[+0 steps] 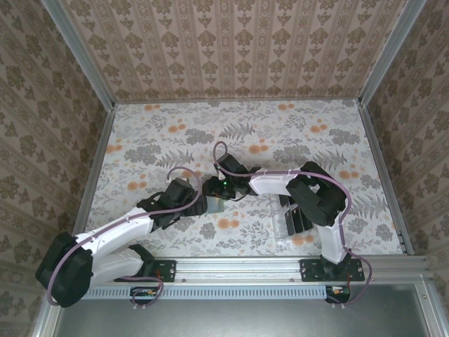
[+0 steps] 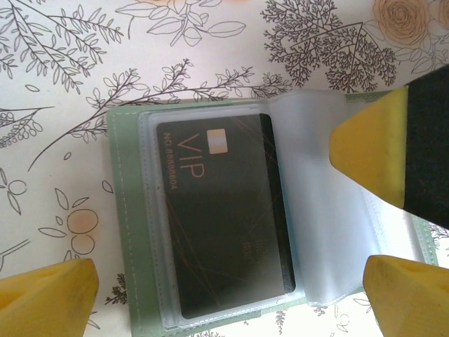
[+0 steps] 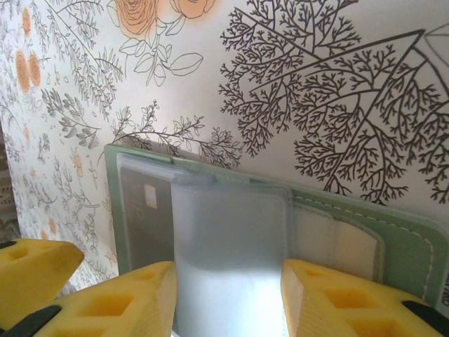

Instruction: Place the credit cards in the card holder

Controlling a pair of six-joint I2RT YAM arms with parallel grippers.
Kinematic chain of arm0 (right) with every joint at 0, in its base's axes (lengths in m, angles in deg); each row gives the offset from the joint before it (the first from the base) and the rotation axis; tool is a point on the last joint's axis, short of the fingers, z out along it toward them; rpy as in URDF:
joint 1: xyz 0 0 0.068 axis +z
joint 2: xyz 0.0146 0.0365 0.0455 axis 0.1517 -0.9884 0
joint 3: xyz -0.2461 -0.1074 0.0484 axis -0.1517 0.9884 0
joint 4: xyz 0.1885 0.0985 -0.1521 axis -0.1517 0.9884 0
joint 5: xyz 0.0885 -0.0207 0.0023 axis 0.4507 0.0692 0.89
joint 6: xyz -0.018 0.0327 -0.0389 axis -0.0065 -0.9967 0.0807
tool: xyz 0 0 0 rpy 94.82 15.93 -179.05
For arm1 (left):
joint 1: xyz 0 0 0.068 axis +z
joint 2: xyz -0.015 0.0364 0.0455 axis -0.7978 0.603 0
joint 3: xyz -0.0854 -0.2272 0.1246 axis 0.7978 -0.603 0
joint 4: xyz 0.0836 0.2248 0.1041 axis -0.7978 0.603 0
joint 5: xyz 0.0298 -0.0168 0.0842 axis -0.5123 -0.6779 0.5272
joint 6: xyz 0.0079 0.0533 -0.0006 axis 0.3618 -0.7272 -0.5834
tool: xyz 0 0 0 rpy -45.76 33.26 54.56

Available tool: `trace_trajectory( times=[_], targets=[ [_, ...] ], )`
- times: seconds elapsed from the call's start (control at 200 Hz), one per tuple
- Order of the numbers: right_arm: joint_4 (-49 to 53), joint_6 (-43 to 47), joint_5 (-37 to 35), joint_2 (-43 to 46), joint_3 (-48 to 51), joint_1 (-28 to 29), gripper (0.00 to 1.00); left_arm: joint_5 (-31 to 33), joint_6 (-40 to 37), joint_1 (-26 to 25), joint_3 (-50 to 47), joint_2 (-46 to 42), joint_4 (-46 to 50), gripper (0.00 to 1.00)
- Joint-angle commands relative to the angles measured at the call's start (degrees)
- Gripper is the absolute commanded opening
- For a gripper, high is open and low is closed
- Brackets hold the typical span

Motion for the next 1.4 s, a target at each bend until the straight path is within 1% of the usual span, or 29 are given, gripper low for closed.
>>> trace_trajectory(
  times=[0.0, 0.385, 0.575, 0.775, 1.0, 1.39],
  targets=[
    [0.8, -1.6, 0.9, -2.0, 1.8, 0.0, 0.46, 1.5, 1.0, -1.2, 0.4, 1.5, -1.6, 1.00],
    [0.2, -1.9, 1.1, -1.9, 2.4, -0.1, 0.46, 4.8, 0.4, -2.7, 2.3, 7.3, -2.7, 1.00],
    [0.2, -1.9, 1.4, -1.6, 2.2, -0.1, 0.46, 7.7, 1.4, -2.8, 2.0, 10.1, -1.6, 1.00],
    [-1.0, -1.8, 1.6, 1.8, 3.5, -0.6, 0.47, 9.4, 3.9, -2.8, 0.0, 10.0, -0.4, 1.00],
    [-1.7, -2.0, -0.8, 7.2, 6.6, -0.8, 0.48, 9.7, 5.5, -2.8, -1.6, 9.3, -0.9, 1.00],
    [-3.8, -3.4, -0.9, 7.3, 7.7, -0.4, 0.48, 9.4, 5.6, -2.7, -2.0, 9.3, -1.5, 1.00]
  ],
)
